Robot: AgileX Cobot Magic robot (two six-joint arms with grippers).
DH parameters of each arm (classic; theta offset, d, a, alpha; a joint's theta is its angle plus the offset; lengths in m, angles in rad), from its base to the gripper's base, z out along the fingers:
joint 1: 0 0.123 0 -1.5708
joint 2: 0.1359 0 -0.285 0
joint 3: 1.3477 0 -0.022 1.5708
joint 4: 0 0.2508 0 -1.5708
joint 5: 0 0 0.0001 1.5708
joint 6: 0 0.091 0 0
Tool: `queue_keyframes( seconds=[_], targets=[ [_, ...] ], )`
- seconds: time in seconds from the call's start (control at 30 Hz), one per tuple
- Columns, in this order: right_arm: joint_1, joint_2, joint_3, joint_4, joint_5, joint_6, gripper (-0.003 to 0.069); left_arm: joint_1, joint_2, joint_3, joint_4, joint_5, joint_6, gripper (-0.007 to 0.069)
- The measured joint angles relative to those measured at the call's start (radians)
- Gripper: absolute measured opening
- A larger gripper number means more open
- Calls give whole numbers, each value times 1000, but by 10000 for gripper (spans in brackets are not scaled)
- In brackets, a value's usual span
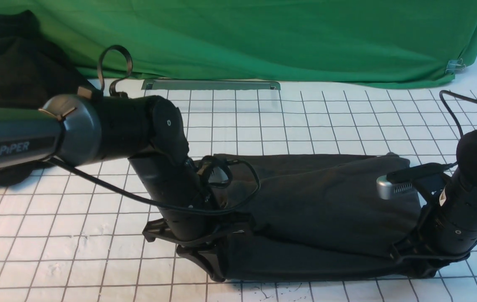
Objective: Fold a long-sleeved shirt over a white checkered tablecloth.
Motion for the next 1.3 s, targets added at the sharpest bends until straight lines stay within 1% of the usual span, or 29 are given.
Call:
queue_keyframes(
  seconds=[0.13,0.2,0.23,0.3,0.33,0.4,0.43,0.47,0.5,0.57,0.63,0.67,0.7,0.73,0.77,0.83,0.9,1.0,1.03,1.1,1.13,1.2,1.23,1.27,1.3],
  targets=[
    [1,0,0,6,0,0,90,-1,0,0,26,-9,-53,31],
    [1,0,0,8,6,1,169,-3,0,0,50,-10,-84,59],
    [1,0,0,8,7,1,176,-3,0,0,50,-10,-86,62],
    [1,0,0,0,12,1,237,-4,0,0,59,-5,-92,94],
    [1,0,-1,0,23,1,306,-4,-1,0,73,11,-97,131],
    [1,0,-20,0,67,0,412,-4,-9,0,90,34,-99,195],
    [1,0,-20,0,67,0,421,-4,-12,0,94,39,-99,208],
    [1,-1,-40,-5,106,-3,472,-4,-24,0,108,53,-99,250],
    [1,-8,-63,0,144,-17,506,-4,-41,0,122,66,-99,298],
    [1,-22,-81,-5,170,-27,521,-4,-60,-1,136,76,-99,336],
    [1,-68,-107,-7,208,-35,531,-2,-112,-11,167,89,-99,403],
    [1,-78,-108,-7,209,-34,531,-2,-117,-12,170,91,-99,407],
    [1,-114,-111,-10,216,-37,528,-1,-150,-19,187,96,-99,434],
    [1,-163,-114,-16,228,-38,524,-1,-179,-24,200,102,-99,444],
    [1,-163,-114,-18,230,-39,523,0,-184,-24,203,101,-99,448],
    [1,-273,-116,-38,267,-39,507,0,-246,-30,213,110,-99,458],
    [1,-332,-117,-47,285,-39,496,0,-277,-30,215,113,-99,459],
    [1,-527,-118,-61,336,-39,418,2,-342,-30,215,120,-99,459],
    [1,-538,-118,-62,341,-39,410,2,-342,-30,215,120,-99,458],
    [1,-683,-118,-65,362,-40,285,2,-382,-30,215,122,-96,442],
    [1,-746,-118,-65,363,-44,235,2,-395,-30,215,122,-95,428],
    [1,-870,-118,-68,359,-49,108,2,-415,-30,215,122,-87,388],
    [1,-921,-117,-68,348,-50,63,2,-421,-30,215,122,-84,368],
    [1,-1011,-106,-69,323,-52,32,2,-429,-30,215,119,-80,326],
    [1,-1077,-92,-69,298,-52,18,2,-433,-30,214,114,-79,300]
  ],
)
